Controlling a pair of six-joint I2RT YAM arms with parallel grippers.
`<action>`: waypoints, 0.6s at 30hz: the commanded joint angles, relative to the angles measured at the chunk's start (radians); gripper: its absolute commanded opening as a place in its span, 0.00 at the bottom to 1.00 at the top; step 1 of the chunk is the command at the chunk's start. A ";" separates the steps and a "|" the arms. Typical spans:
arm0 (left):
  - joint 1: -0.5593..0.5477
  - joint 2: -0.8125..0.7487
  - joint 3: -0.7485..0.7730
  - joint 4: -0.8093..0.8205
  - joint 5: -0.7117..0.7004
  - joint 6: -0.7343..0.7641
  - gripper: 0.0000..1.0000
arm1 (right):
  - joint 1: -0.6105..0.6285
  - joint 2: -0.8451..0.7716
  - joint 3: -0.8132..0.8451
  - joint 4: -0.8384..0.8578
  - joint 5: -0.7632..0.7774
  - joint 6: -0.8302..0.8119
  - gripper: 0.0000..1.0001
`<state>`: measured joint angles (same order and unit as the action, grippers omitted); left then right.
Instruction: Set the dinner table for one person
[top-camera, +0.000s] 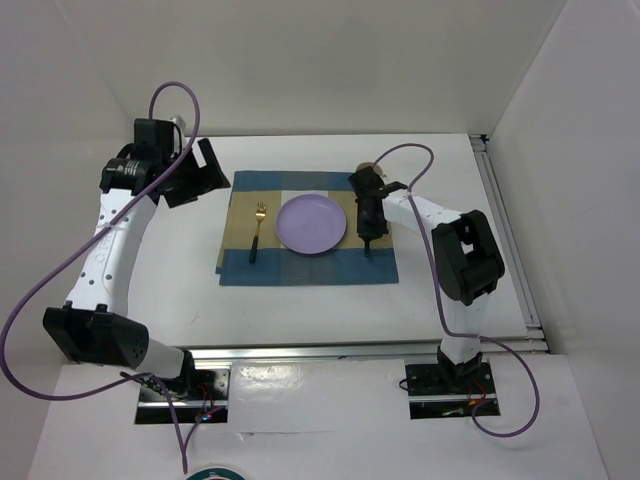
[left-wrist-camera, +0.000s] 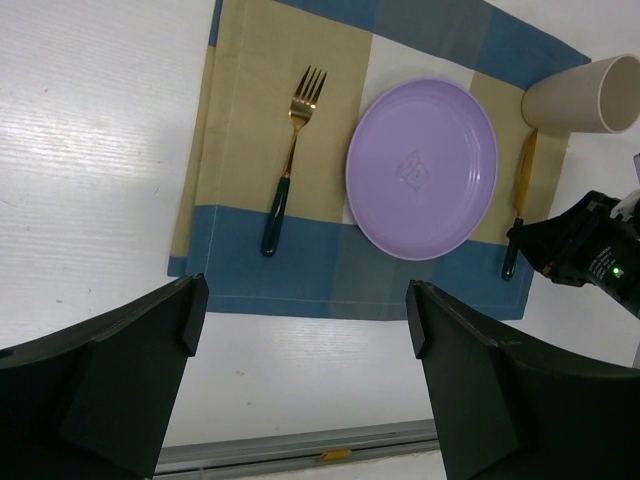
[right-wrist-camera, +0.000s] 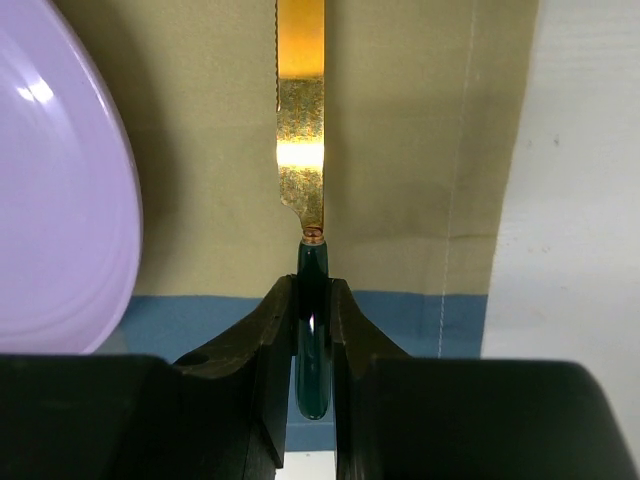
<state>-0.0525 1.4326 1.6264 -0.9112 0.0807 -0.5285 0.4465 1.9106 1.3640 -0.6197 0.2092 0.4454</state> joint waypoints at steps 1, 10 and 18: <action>0.006 0.009 -0.008 0.028 0.010 0.002 1.00 | -0.006 0.037 0.046 0.048 -0.010 -0.017 0.04; 0.006 0.019 0.001 0.018 0.010 0.021 1.00 | -0.006 0.013 0.066 0.008 -0.019 0.012 0.54; 0.006 0.019 0.023 0.009 0.019 0.030 1.00 | -0.006 -0.175 0.076 -0.081 0.065 0.021 0.74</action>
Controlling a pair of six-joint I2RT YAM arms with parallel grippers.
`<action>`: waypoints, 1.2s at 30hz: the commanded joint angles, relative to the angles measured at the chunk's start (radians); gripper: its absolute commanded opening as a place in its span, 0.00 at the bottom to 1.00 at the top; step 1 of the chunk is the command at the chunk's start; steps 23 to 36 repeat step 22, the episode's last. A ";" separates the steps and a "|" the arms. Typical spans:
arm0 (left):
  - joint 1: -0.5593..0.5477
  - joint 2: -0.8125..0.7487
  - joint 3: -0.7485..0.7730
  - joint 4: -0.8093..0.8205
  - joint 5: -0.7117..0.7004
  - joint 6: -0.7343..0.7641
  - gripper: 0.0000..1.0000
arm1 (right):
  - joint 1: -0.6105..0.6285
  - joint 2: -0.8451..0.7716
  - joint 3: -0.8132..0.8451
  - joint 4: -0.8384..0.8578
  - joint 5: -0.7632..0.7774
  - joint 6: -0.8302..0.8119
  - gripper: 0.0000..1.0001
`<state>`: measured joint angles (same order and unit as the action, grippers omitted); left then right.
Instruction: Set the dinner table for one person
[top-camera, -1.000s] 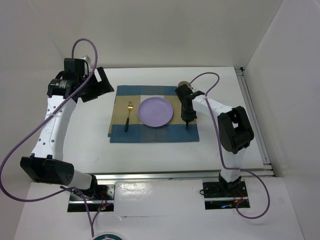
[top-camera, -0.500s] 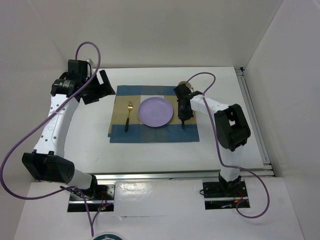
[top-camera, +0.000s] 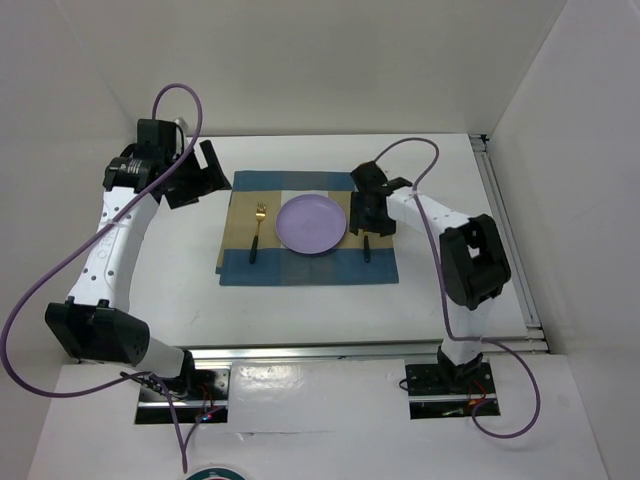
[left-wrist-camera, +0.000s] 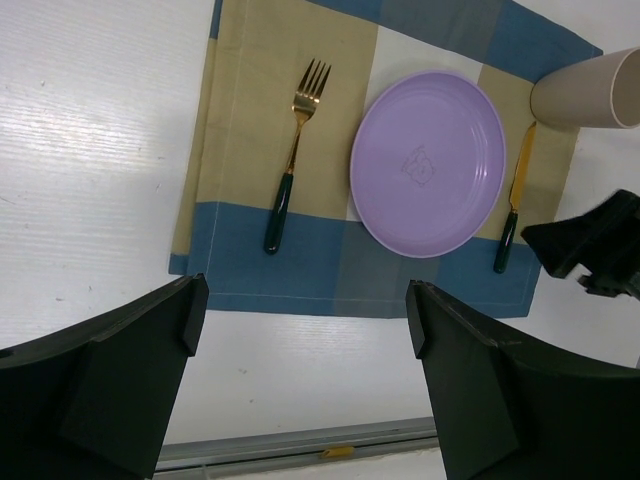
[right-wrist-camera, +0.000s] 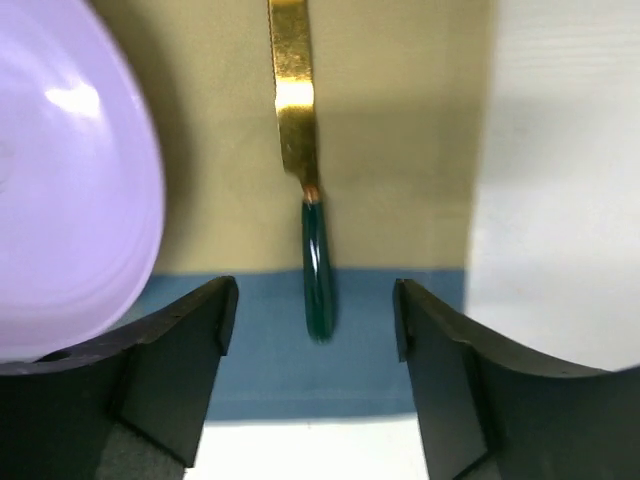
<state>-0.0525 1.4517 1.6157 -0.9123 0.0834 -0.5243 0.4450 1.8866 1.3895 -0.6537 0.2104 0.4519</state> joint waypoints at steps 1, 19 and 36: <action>0.006 -0.001 0.044 0.010 0.016 0.026 1.00 | -0.028 -0.174 0.051 -0.073 0.076 0.014 0.76; 0.006 -0.010 0.099 0.020 0.050 0.017 1.00 | -0.483 -0.549 -0.237 -0.161 0.119 0.237 1.00; 0.006 -0.010 0.099 0.020 0.059 0.017 1.00 | -0.483 -0.607 -0.267 -0.106 0.098 0.219 1.00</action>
